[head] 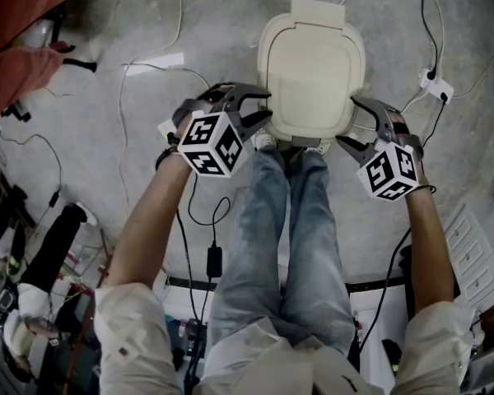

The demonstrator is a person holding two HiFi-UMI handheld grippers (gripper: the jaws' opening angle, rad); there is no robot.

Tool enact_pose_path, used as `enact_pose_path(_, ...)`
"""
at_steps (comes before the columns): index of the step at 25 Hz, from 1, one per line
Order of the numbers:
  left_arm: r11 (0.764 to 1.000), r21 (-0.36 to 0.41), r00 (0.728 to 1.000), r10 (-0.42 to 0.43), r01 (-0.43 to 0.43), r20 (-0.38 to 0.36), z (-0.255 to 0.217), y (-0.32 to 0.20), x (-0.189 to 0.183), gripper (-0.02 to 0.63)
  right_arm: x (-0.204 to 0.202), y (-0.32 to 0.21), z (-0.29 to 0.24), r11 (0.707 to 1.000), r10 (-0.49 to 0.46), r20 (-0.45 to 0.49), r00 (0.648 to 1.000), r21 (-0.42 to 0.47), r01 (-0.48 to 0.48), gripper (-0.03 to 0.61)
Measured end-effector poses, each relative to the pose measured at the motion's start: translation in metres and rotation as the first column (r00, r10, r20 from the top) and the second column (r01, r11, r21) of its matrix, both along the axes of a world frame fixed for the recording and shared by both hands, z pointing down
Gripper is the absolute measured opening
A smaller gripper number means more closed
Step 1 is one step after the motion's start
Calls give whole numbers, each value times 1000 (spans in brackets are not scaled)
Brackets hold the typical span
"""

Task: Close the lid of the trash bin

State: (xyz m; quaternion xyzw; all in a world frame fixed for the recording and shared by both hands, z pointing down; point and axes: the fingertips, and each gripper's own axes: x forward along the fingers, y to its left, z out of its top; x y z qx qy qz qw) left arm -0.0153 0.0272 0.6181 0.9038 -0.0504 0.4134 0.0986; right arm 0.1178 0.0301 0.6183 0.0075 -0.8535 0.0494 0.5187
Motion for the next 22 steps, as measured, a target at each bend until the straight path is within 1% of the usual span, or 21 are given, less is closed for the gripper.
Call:
enact_pose_path(7,1000,5,1000,-13,13,17,2,1,0,153,-1,0,2,1000,15,-8,1000,-8,-15,390)
enact_pose_path(9,1000,11,1000,-14,14,21,3,1,0,152,-3,-5,1,998,54,1,999,-9,-54,368)
enact_pose_path(10,1000,13,1000,-14,14,22,3,1,0,149,-4,-7,0,997,76,7,997,-11,-76,334)
enact_pose_path(11,1000,15,1000,-14,14,22,2,1,0,149,-4,-10,0,996,87,11,996,-12,-87,327)
enact_pose_path(22,999,15,999,-29,29,14,3,1,1,149,-4,-10,1,995,100,18,995,-6,-100,327)
